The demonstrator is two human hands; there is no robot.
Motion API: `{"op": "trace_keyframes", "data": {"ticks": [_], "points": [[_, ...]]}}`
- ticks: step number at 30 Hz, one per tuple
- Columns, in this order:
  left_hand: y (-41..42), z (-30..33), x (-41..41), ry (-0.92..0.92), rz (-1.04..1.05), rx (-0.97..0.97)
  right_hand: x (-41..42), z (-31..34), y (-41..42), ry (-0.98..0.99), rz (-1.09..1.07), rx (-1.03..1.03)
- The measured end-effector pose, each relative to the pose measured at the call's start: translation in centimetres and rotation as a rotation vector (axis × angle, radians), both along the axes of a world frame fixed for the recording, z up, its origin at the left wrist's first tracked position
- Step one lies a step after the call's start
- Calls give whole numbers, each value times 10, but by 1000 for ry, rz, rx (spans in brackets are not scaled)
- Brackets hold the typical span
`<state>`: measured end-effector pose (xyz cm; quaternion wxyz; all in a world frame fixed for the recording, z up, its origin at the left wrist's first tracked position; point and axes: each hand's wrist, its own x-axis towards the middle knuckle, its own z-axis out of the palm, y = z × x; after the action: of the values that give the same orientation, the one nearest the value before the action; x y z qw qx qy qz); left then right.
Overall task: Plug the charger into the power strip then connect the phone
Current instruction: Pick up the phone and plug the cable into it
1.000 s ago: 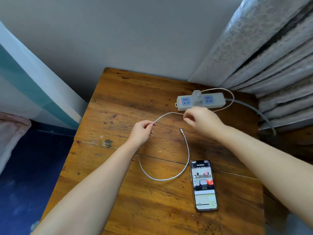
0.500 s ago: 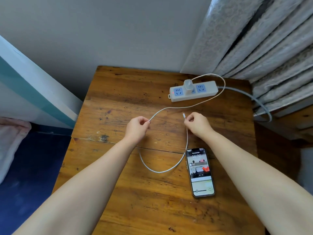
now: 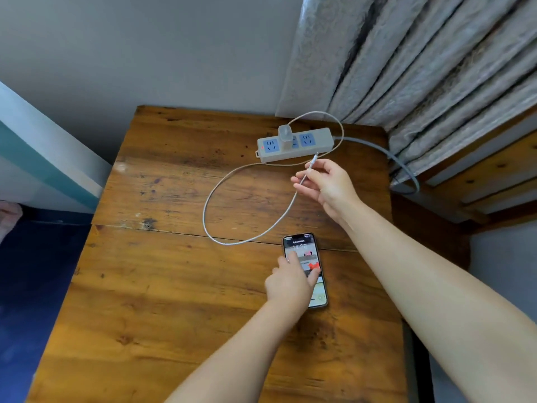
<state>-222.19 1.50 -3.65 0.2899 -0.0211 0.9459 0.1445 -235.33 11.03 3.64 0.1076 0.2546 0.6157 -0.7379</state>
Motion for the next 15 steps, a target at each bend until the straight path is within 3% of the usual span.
{"op": "trace_keyframes", "data": {"ticks": [5,10,15], "points": [[22,-17,2,36,142,-16,13,1,0,8,-35,-89],[25,-22,13,17,491,77,17,0,4,18,-39,-111],[28,-17,2,-27,527,88,18,-1,6,6,-36,-114]]}}
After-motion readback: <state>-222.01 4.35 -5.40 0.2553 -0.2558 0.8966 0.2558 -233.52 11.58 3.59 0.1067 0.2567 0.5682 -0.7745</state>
